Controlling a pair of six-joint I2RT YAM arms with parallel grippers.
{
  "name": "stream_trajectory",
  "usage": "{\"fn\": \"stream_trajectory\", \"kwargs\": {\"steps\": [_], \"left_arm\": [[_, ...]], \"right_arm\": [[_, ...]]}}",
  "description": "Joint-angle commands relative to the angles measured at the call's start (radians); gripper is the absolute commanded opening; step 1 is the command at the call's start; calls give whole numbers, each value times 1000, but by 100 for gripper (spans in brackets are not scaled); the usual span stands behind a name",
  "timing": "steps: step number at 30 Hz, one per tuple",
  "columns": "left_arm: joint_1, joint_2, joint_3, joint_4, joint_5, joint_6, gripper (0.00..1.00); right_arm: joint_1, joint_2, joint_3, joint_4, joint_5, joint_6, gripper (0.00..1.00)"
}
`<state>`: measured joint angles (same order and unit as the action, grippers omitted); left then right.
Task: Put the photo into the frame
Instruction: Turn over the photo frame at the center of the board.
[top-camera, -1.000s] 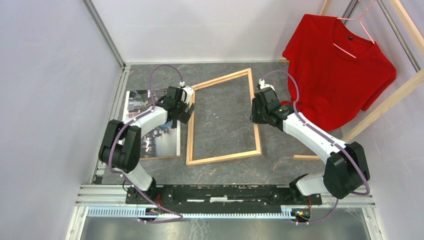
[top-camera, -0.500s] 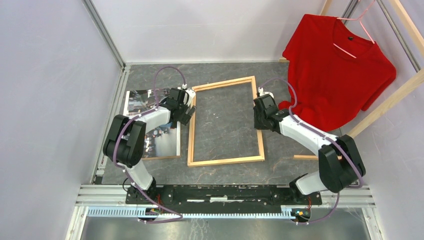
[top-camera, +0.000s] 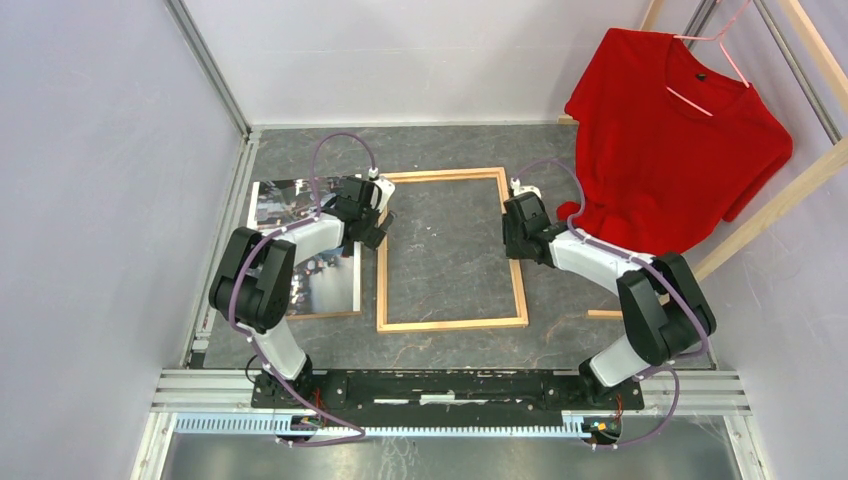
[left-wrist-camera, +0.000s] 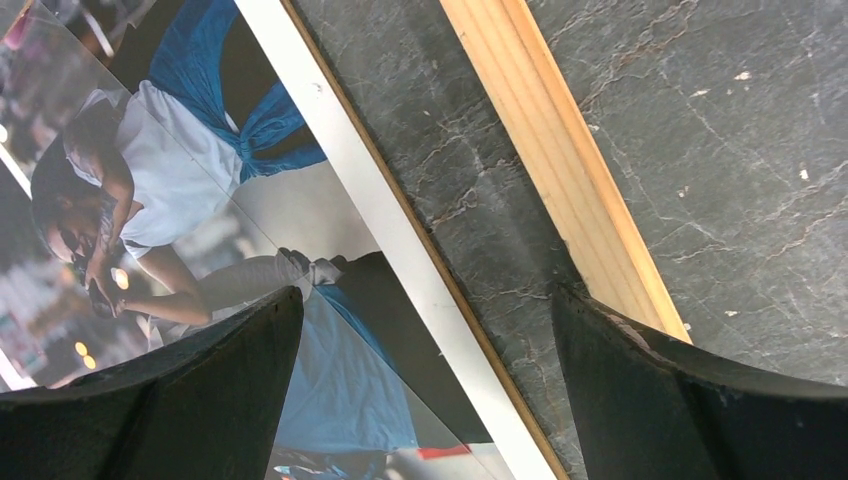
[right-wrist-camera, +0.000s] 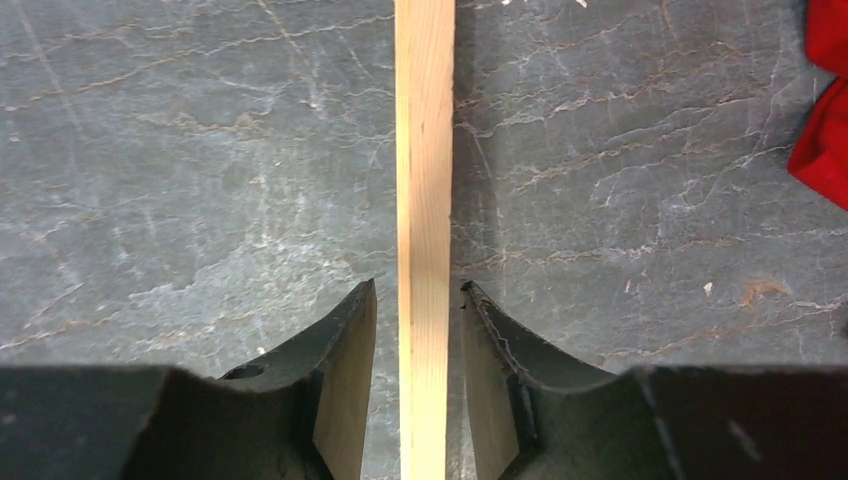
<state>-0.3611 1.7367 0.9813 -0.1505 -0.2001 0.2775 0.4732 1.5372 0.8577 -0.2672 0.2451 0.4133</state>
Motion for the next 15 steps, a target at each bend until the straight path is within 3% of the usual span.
{"fn": "stream_trajectory", "kwargs": {"steps": [1,5,15], "left_arm": [[-20,23,2,14,17,32,100],[-25,30,5,13,11,31,100],[-62,60,66,-4,19,8,100]], "right_arm": [[-26,23,-16,57,-10,6,43],[-38,21,-37,75,-19,11,48],[-41,-86,-57,45,2,18,76]]}}
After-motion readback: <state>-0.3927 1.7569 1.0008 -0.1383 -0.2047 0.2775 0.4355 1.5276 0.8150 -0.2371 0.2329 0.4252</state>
